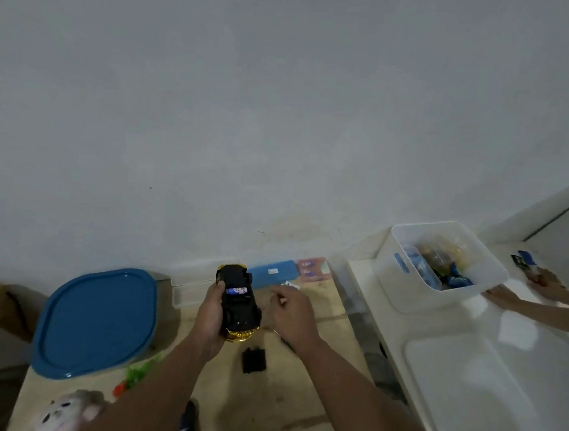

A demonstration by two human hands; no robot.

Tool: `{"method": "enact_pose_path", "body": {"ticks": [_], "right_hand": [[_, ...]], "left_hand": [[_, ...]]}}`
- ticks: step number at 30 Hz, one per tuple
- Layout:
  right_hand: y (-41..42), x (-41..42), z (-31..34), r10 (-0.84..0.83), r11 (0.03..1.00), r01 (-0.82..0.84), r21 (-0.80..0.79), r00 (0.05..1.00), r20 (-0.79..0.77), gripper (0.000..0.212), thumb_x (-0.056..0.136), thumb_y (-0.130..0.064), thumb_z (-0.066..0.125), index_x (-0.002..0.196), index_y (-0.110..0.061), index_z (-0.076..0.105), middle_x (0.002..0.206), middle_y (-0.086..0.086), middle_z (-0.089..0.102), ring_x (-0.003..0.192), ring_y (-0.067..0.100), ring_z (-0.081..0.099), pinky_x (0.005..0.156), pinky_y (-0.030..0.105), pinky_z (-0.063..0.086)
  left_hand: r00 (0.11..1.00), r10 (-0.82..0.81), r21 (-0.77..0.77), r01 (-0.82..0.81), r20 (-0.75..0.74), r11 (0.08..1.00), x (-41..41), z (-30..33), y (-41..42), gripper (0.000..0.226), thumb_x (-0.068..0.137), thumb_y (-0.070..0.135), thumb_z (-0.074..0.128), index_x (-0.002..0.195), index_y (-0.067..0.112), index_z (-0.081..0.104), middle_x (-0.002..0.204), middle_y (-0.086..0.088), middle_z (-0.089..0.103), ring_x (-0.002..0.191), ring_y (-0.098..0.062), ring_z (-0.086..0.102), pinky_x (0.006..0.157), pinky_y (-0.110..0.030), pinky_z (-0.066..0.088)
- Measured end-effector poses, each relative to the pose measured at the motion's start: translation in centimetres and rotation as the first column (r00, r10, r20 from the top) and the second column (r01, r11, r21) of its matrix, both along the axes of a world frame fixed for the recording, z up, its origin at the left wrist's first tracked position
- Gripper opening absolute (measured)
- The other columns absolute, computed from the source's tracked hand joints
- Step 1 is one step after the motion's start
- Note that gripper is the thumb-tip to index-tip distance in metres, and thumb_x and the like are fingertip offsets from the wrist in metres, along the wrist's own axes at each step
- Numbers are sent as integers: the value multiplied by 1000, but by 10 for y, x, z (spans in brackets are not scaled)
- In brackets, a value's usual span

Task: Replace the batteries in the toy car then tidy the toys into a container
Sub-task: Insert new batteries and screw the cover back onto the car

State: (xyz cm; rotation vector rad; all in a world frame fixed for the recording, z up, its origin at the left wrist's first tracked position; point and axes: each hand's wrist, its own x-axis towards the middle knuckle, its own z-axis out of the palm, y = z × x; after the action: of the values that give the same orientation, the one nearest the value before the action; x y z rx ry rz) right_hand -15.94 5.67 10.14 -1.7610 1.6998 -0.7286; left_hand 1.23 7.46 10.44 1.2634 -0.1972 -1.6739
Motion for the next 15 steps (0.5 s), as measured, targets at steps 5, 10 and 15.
{"method": "enact_pose_path", "body": {"ticks": [5, 10, 15], "right_hand": [[-50, -55, -60, 28, 976, 42, 215, 950, -310, 29, 94, -24, 58, 119, -21, 72, 118, 1, 72, 110, 20, 65, 94, 31, 52], [-104, -69, -109, 196, 962, -81, 260, 869, -454, 32, 96, -27, 57, 126, -26, 65, 115, -1, 67, 106, 20, 66, 81, 30, 51], [-121, -62, -129, 244, 964, -148, 220, 818, -520, 31, 97, -27, 54, 127, -24, 63, 116, 3, 64, 100, 23, 66, 80, 35, 54]], "left_hand": [[999, 42, 2, -42, -11, 999, -16, -31, -15, 40, 110, 41, 41, 134, 15, 61, 108, -20, 73, 74, -34, 75, 58, -41, 64], [998, 65, 10, -65, 23, 998, -30, -62, -26, 42, 109, 40, 42, 136, 12, 61, 107, -20, 73, 74, -35, 74, 61, -43, 63], [990, 133, 33, -134, 40, 990, -33, -80, -29, 47, 108, 43, 45, 142, 13, 57, 116, -24, 71, 86, -40, 73, 67, -45, 63]]}}
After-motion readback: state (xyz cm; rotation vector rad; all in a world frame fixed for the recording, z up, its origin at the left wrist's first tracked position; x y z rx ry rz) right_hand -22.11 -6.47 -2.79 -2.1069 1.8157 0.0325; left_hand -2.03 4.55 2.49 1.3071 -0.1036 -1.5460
